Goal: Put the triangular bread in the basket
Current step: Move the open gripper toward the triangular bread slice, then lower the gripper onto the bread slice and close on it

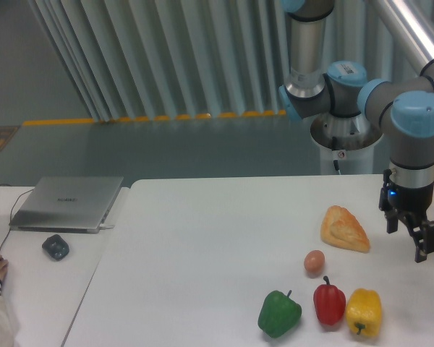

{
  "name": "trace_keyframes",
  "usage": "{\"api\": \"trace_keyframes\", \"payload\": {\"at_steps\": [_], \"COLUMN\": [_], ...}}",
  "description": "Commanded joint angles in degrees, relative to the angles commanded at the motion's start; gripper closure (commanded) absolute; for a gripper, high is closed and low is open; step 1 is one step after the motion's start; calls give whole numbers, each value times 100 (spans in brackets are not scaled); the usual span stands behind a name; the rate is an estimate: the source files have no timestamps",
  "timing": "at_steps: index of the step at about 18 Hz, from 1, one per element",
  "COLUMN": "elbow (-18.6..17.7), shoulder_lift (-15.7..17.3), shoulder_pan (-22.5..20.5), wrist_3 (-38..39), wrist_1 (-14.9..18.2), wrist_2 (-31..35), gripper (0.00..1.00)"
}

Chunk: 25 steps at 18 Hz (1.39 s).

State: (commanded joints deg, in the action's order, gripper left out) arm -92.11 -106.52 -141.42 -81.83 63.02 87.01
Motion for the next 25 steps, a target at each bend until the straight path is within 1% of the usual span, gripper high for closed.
{"api": "trace_keyframes", "payload": {"at_steps": [2,3,4,6,8,11,15,16,17,19,20,23,25], "elbow": [0,70,35,-78,-315,-430,-553,-589,-658,-694,-729,-791,-835], "shoulder_lift": [9,-9,0,0,61,105,211,237,290,509,518,536,510], "shoulder_pan": [0,0,0,9,9,-26,96,105,123,132,193,623,886], "wrist_3": [-26,-26,-35,-62,-53,-44,-17,-9,-9,-70,-62,-62,17], "wrist_1": [9,18,35,53,18,35,35,79,201,736,921,1045,1160], "wrist_2": [9,9,17,52,132,88,141,149,158,158,167,517,641], "gripper": [0,0,0,0,0,0,0,0,0,0,0,0,0]}}
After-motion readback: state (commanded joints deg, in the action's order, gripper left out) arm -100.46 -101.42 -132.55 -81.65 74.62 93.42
